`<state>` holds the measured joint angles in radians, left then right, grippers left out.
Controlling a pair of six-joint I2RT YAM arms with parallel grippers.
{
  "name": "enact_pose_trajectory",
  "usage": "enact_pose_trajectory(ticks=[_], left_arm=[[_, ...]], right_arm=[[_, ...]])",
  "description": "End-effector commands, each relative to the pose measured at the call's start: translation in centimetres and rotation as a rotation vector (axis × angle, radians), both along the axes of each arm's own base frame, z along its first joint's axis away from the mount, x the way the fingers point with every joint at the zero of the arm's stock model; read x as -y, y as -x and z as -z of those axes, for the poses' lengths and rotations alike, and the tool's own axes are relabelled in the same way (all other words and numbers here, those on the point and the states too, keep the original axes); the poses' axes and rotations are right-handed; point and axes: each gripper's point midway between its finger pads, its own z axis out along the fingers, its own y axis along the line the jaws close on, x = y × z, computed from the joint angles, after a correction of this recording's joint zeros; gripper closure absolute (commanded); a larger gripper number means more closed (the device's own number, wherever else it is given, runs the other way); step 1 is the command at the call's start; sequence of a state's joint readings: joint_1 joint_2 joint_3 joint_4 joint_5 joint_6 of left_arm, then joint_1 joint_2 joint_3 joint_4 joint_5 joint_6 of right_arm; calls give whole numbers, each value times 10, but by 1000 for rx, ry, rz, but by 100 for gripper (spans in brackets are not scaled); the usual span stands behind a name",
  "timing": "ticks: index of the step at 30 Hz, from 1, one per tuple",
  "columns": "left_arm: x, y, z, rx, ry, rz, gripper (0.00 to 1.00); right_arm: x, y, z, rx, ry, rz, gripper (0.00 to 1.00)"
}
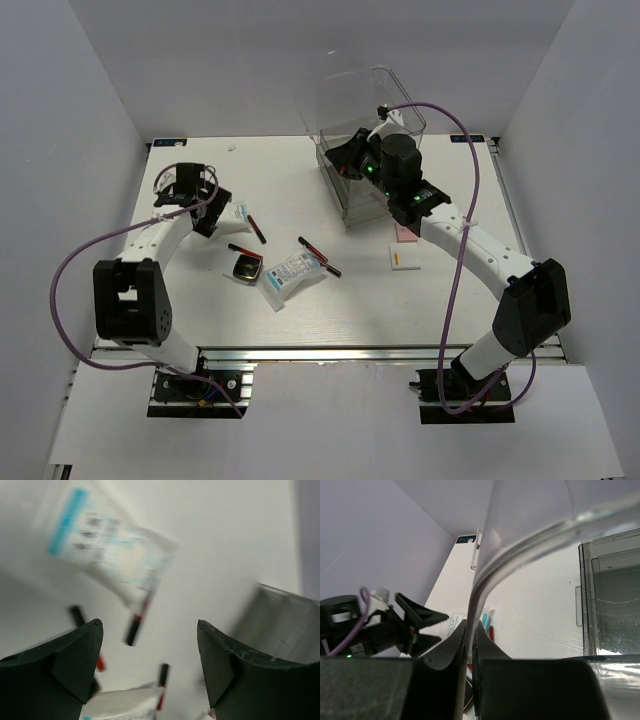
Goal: Organize the makeup
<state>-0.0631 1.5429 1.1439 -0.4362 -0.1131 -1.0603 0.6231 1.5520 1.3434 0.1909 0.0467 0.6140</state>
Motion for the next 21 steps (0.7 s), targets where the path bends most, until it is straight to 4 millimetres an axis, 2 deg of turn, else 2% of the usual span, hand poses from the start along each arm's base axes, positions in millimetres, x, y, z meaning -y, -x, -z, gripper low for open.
enact_pose_trajectory(ticks=[1,6,9,12,16,17,18,19,21], left_arm=[[-20,32,30,-209,5,-117,15],[-23,14,36,-184,58,-214,17],[-26,8,49,-226,68,-275,18],[-28,-10,57,-196,87,-310,22],[-35,-20,75,-215,83,-360,32],[-35,-22,82,-236,87,-365,39],[-34,-23,83,-240,90,-363,42],[-33,-23,86,-243,93,-358,49],[-33,-23,83,-226,96,-361,62]], right_arm=[[12,15,-94,261,-126,8,100],[13,14,-92,262,-119,9,100],[12,14,-92,263,-120,9,100],[12,13,-94,269,-120,10,100],[13,13,-92,267,-118,10,100],[14,13,-92,263,-117,11,100],[15,13,-91,261,-118,12,100],[16,14,-92,263,-118,15,100],[18,13,-92,262,-118,20,100]])
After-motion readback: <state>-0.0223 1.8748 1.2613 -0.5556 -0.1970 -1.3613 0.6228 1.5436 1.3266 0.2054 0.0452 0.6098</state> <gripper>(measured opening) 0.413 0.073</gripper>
